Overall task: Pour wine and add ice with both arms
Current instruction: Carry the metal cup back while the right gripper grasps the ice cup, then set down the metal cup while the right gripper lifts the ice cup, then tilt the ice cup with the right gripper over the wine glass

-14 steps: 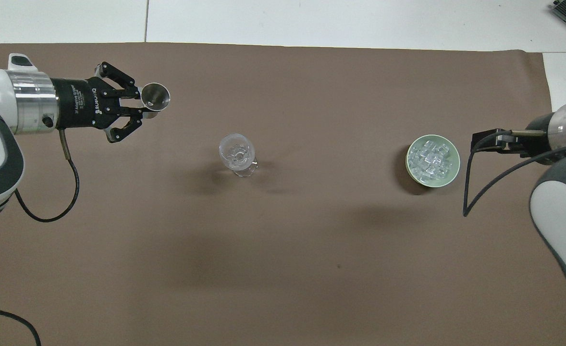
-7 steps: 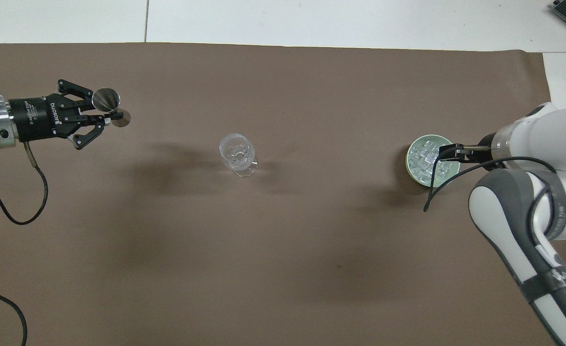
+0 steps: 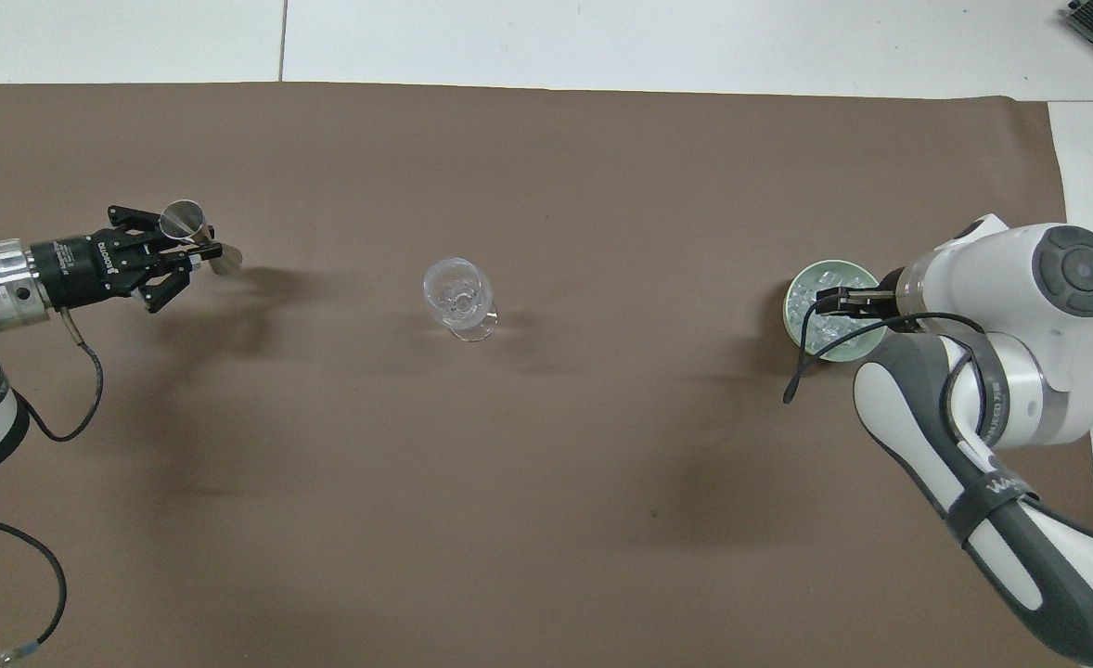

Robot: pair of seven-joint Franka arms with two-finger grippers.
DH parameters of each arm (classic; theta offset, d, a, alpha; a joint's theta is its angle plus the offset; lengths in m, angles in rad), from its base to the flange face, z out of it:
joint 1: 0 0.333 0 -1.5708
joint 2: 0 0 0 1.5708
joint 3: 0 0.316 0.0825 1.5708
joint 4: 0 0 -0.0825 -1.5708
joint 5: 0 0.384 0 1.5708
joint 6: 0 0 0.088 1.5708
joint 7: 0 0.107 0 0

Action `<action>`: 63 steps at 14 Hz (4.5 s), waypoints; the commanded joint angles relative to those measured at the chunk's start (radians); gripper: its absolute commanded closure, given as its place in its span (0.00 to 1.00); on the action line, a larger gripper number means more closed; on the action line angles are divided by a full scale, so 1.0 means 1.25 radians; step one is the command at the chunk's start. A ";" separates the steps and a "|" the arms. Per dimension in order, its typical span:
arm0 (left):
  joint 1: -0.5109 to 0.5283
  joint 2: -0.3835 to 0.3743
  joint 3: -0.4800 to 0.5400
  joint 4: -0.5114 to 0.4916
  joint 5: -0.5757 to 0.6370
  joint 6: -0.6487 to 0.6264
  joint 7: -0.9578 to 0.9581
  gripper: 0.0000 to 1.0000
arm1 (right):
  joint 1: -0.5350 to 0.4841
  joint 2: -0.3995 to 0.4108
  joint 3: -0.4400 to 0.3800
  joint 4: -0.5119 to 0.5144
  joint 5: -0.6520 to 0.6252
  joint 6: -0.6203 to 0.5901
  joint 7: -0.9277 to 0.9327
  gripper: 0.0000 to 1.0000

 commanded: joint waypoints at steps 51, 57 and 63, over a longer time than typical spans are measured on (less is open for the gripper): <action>0.018 -0.215 -0.009 0.043 0.795 -0.041 0.608 0.00 | 0.241 0.077 0.156 0.533 0.080 -0.356 0.531 1.00; -0.052 -0.244 -0.014 0.108 0.930 -0.072 0.899 0.00 | 0.352 0.196 0.151 0.688 0.046 -0.349 0.664 1.00; -0.128 -0.318 -0.021 0.112 1.008 -0.151 0.933 0.00 | 0.396 0.272 0.150 0.741 0.039 -0.321 0.697 1.00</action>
